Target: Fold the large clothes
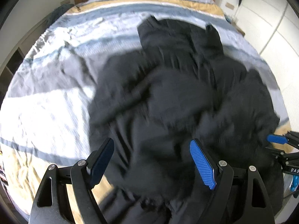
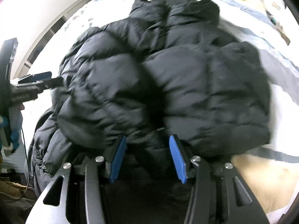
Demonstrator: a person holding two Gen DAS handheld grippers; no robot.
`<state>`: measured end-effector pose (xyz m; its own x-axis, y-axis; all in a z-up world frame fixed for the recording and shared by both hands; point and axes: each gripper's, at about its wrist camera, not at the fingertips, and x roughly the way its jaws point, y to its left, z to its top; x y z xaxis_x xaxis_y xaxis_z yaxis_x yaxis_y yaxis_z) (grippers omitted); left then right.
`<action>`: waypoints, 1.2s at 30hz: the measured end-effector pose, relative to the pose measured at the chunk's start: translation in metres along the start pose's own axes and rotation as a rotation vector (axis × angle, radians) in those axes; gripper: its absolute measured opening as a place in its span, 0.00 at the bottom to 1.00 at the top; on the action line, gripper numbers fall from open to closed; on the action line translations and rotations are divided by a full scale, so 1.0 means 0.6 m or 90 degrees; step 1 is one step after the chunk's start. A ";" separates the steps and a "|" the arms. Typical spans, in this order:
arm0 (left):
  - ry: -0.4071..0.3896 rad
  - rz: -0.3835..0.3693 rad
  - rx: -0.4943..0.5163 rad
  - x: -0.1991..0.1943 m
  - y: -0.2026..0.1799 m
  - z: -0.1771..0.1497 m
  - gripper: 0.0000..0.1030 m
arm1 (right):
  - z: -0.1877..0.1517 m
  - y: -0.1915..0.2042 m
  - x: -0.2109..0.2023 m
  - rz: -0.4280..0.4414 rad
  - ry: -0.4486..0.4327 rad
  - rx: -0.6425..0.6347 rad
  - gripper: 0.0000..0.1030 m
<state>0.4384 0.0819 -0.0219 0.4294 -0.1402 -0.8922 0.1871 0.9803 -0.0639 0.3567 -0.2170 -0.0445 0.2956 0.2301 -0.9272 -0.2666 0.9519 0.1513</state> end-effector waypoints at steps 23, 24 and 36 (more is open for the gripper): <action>0.029 -0.117 -0.094 0.279 0.102 0.437 0.84 | 0.451 -0.357 0.044 0.022 -0.177 0.119 0.56; 0.033 -0.132 -0.109 0.297 0.103 0.445 0.84 | 0.471 -0.366 0.067 0.042 -0.177 0.137 0.57; 0.051 -0.249 -0.227 0.432 0.076 0.482 0.50 | 0.596 -0.377 0.247 0.118 -0.161 0.237 0.61</action>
<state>0.8138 0.0498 -0.1267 0.3160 -0.5075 -0.8016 0.0020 0.8453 -0.5343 0.7887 -0.3259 -0.0936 0.5005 0.4002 -0.7677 -0.0029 0.8875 0.4608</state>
